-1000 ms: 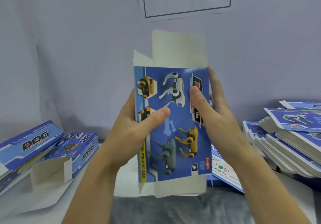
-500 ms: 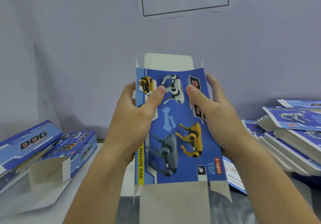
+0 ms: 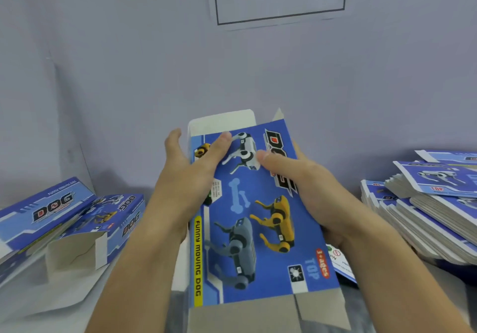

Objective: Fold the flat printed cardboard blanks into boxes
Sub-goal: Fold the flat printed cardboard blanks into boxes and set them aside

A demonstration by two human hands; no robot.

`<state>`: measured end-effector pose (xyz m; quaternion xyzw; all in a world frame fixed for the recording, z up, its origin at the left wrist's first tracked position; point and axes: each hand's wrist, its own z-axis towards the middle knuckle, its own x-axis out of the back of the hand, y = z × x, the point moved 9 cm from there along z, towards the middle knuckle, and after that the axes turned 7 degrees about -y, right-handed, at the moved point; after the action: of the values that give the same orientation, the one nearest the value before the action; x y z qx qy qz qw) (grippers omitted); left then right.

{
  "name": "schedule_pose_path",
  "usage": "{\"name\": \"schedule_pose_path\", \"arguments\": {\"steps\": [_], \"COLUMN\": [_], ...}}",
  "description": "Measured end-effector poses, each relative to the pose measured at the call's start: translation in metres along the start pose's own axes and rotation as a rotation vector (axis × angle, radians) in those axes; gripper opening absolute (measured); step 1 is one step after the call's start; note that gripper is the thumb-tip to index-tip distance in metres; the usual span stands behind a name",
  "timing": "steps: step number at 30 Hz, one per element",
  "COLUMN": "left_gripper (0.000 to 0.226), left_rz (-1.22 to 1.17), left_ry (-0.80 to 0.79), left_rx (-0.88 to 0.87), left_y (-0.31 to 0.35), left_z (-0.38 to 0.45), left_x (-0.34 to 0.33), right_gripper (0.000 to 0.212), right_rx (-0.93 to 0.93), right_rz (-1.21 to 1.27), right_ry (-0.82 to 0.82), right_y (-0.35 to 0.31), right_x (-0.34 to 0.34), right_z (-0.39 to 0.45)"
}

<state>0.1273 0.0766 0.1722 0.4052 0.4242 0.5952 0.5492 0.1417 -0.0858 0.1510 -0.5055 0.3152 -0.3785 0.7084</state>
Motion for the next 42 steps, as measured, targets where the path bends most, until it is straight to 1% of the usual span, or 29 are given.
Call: {"name": "schedule_pose_path", "arguments": {"steps": [1, 2, 4, 5, 7, 9, 10, 11, 12, 14, 15, 17, 21, 22, 25, 28, 30, 32, 34, 37, 38, 41, 42], "left_gripper": [0.08, 0.072, 0.041, 0.027, 0.021, 0.019, 0.019, 0.025, 0.038, 0.06, 0.064, 0.058, 0.041, 0.038, 0.028, 0.021, 0.023, 0.023, 0.027, 0.051, 0.053, 0.038, 0.04], "left_rz": [0.022, 0.017, -0.059, -0.071, -0.052, -0.087, -0.113, -0.128, -0.126, -0.077, -0.05, -0.025, 0.008, 0.011, -0.006, -0.006, -0.001, 0.014, 0.019, -0.042, -0.053, -0.078, -0.081], "left_ry": [-0.002, -0.02, -0.056, -0.07, -0.09, -0.098, -0.1, -0.091, -0.073, -0.02, 0.0, 0.011, 0.019, 0.02, 0.015, 0.006, 0.007, -0.006, -0.017, -0.039, -0.034, 0.06, 0.083], "left_rx": [0.01, 0.02, 0.011, -0.008, -0.055, -0.056, -0.041, -0.026, -0.016, -0.014, -0.031, -0.078, -0.19, -0.207, -0.205, -0.182, -0.157, -0.144, -0.137, -0.075, -0.061, -0.049, -0.036], "left_y": [0.0, -0.001, -0.003, -0.002, -0.002, -0.007, -0.011, -0.014, -0.016, -0.02, -0.02, -0.019, -0.009, -0.007, -0.006, -0.009, -0.011, -0.012, -0.011, -0.011, -0.01, -0.006, -0.006], "left_z": [-0.001, -0.002, -0.001, -0.001, 0.0, 0.002, 0.003, 0.004, 0.004, 0.004, 0.004, 0.004, 0.004, 0.004, 0.003, 0.004, 0.004, 0.004, 0.005, 0.005, 0.005, 0.002, 0.0], "left_x": [0.002, 0.001, -0.004, -0.008, -0.019, -0.027, -0.03, -0.03, -0.029, -0.024, -0.021, -0.021, -0.023, -0.023, -0.023, -0.021, -0.021, -0.024, -0.025, -0.025, -0.024, -0.012, -0.01], "right_gripper": [0.042, 0.049, 0.061, 0.06, 0.045, 0.037, 0.039, 0.044, 0.045, 0.039, 0.036, 0.039, 0.056, 0.057, 0.046, 0.031, 0.023, 0.02, 0.025, 0.039, 0.041, 0.045, 0.045], "right_rx": [-0.01, -0.027, -0.066, -0.072, -0.055, -0.033, -0.022, -0.006, 0.014, 0.05, 0.061, 0.079, 0.126, 0.14, 0.196, 0.198, 0.176, 0.152, 0.123, 0.052, 0.028, 0.034, 0.056], "right_rz": [-0.03, -0.062, -0.094, -0.083, -0.023, 0.041, 0.055, 0.06, 0.062, 0.069, 0.07, 0.055, 0.03, 0.032, 0.023, 0.027, 0.027, 0.026, 0.053, 0.145, 0.154, 0.117, 0.116], "right_ry": [-0.008, -0.002, 0.032, 0.051, 0.074, 0.104, 0.124, 0.134, 0.135, 0.123, 0.119, 0.139, 0.233, 0.246, 0.234, 0.208, 0.204, 0.207, 0.186, 0.125, 0.115, 0.138, 0.139], "right_y": [0.002, 0.004, 0.009, 0.011, 0.013, 0.013, 0.013, 0.013, 0.011, 0.009, 0.008, 0.008, 0.009, 0.008, 0.004, 0.003, 0.004, 0.006, 0.007, 0.006, 0.004, -0.002, -0.004], "right_x": [-0.002, 0.0, 0.007, 0.012, 0.02, 0.024, 0.027, 0.027, 0.026, 0.022, 0.021, 0.022, 0.029, 0.029, 0.025, 0.02, 0.019, 0.02, 0.02, 0.015, 0.013, 0.012, 0.01], "right_z": [0.001, 0.002, 0.001, 0.001, 0.0, -0.002, -0.002, -0.002, -0.001, -0.001, -0.001, -0.001, -0.005, -0.006, -0.005, -0.004, -0.004, -0.004, -0.004, -0.008, -0.009, -0.008, -0.007]}}
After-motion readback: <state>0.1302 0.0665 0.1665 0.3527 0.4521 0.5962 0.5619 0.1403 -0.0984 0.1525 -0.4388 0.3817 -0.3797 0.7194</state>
